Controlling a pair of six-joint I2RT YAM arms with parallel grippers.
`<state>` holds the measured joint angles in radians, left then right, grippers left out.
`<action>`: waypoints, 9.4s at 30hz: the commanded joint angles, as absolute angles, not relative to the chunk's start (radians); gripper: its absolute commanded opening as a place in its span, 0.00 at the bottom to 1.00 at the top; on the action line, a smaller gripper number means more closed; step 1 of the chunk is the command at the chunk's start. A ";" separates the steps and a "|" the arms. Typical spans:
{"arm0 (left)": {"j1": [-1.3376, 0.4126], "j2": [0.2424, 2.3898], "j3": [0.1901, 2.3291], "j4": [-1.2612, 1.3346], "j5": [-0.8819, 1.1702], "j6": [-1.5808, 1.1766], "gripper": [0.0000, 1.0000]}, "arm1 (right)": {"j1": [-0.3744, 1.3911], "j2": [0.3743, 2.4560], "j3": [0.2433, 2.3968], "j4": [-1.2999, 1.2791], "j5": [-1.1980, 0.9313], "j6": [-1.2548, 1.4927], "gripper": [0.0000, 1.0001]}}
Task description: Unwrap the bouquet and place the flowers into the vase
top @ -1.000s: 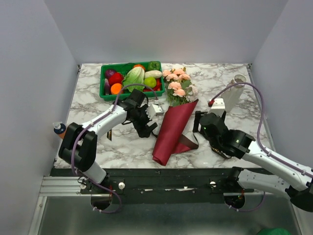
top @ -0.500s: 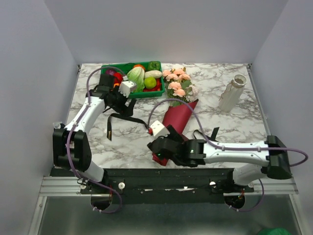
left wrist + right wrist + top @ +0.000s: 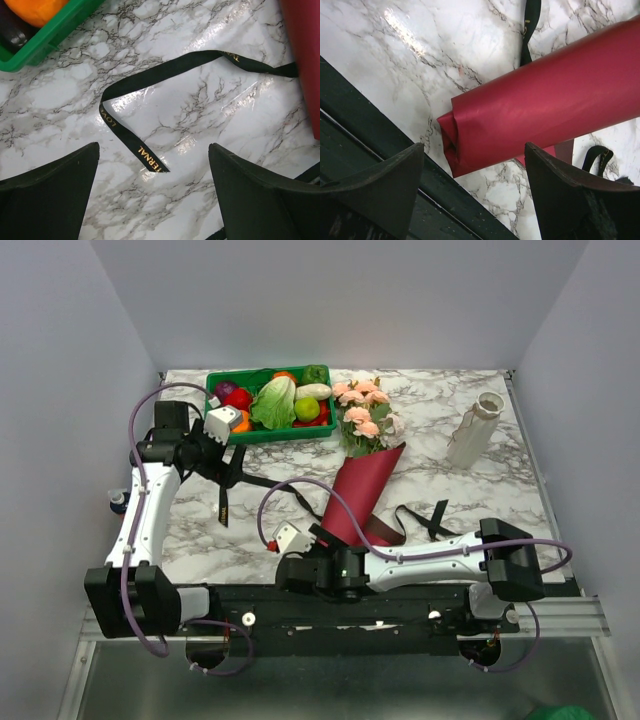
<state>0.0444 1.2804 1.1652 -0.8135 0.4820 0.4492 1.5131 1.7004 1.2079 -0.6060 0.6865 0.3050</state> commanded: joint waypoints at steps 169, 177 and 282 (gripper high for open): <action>0.046 1.161 1.147 -1.000 0.600 0.580 0.99 | 1.576 1.784 1.402 -1.525 1.258 1.442 0.98; -0.038 1.164 1.152 -0.986 0.580 0.542 0.99 | 1.378 1.553 1.505 -1.478 1.258 1.404 0.98; -0.281 1.113 1.348 -0.784 0.142 0.109 0.99 | 0.813 1.441 1.115 0.077 -0.006 0.608 0.85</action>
<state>-0.2829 1.0687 1.3140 -0.7208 -0.0967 0.0635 0.8913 1.6463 1.2190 0.1242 -0.0593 0.6743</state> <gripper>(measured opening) 0.988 0.853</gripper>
